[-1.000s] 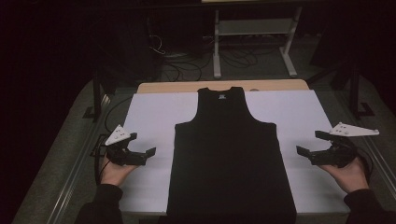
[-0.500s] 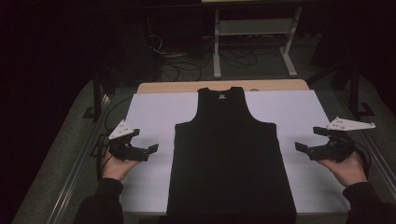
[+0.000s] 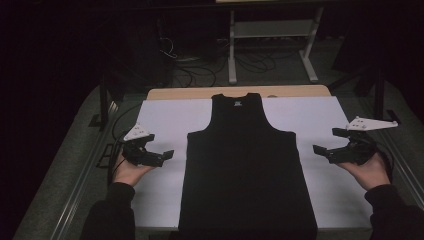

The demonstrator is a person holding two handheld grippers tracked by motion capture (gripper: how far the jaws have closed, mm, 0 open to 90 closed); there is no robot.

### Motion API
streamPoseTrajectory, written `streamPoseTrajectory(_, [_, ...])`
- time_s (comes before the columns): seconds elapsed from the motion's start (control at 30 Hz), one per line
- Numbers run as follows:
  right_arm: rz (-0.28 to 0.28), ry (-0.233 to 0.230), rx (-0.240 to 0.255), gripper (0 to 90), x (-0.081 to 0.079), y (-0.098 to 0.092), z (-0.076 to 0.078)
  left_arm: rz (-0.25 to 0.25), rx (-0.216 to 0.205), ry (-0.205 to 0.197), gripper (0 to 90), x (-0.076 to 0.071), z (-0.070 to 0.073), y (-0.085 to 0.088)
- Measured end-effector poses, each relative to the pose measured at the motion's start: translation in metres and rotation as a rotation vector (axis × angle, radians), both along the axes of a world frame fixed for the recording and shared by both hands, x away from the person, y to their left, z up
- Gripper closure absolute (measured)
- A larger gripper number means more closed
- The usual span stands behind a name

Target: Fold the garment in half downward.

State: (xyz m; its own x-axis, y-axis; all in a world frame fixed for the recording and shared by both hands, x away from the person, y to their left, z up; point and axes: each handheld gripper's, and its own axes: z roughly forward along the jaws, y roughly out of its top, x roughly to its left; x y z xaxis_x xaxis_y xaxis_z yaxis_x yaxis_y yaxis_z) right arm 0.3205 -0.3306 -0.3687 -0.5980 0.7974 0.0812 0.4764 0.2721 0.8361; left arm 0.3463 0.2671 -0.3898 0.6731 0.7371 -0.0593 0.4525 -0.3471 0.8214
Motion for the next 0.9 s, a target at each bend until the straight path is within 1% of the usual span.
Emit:
streamPoseTrajectory(0.03, [0.004, 0.003, 0.000, 0.0, 0.003, 0.001, 0.003, -0.002, 0.001, 0.001, 0.0, 0.002, 0.001, -0.001])
streamPoseTrajectory(0.13, [0.008, -0.002, -0.004, 0.0, 0.006, 0.001, 0.005, -0.003, 0.006, 0.000, 0.0, 0.005, 0.004, -0.002])
streamPoseTrajectory(0.3, [0.012, 0.007, -0.007, 0.0, 0.014, 0.004, 0.009, -0.011, 0.014, -0.001, 0.0, 0.010, 0.009, -0.006])
streamPoseTrajectory(0.5, [0.010, 0.017, -0.018, 0.0, 0.023, 0.004, 0.009, -0.017, 0.019, 0.002, 0.0, 0.018, 0.012, -0.010])
streamPoseTrajectory(0.57, [0.007, 0.022, -0.018, 0.0, 0.026, 0.004, 0.008, -0.015, 0.011, 0.007, 0.0, 0.021, 0.012, -0.012])
streamPoseTrajectory(0.73, [0.002, 0.036, -0.027, 0.0, 0.034, 0.003, 0.005, -0.020, 0.020, 0.013, 0.0, 0.030, 0.013, -0.015])
streamPoseTrajectory(0.83, [0.001, 0.039, -0.027, 0.0, 0.039, 0.003, 0.006, -0.025, 0.025, 0.019, 0.0, 0.034, 0.014, -0.017])
streamPoseTrajectory(0.87, [0.001, 0.039, -0.028, 0.0, 0.040, 0.003, 0.006, -0.023, 0.020, 0.021, 0.0, 0.036, 0.014, -0.018])
streamPoseTrajectory(0.9, [-0.001, 0.044, -0.030, 0.0, 0.042, 0.003, 0.007, -0.028, 0.025, 0.022, 0.0, 0.037, 0.015, -0.018])
